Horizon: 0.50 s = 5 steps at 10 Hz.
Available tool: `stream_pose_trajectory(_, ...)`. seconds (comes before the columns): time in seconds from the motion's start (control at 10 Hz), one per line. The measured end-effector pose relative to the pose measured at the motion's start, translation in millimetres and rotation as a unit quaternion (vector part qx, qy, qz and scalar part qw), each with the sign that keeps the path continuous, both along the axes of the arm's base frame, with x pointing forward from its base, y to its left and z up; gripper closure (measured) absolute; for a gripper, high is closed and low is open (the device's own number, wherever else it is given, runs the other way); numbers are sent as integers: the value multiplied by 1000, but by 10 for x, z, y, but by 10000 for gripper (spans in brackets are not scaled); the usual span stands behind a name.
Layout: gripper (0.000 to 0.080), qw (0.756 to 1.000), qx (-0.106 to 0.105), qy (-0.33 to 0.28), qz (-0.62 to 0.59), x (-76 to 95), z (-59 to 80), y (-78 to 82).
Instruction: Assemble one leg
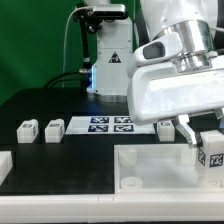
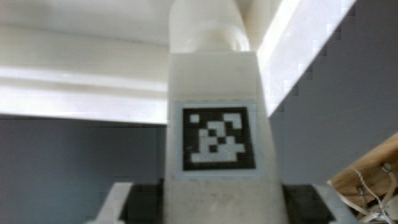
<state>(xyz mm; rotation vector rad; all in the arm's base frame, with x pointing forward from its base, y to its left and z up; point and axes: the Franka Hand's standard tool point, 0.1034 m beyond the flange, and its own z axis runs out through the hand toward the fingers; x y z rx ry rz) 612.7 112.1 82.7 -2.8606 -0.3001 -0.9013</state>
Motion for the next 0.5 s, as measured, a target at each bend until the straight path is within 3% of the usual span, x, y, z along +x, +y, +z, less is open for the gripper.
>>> stream_pose_trajectory(0.3, 447, 1000, 0, 5, 1, -2, -15, 3)
stream_pose_trajectory(0.4, 265, 1000, 0, 5, 1, -2, -17, 3)
stream_pose_trajectory(0.5, 181, 1000, 0, 5, 1, -3, -18, 3)
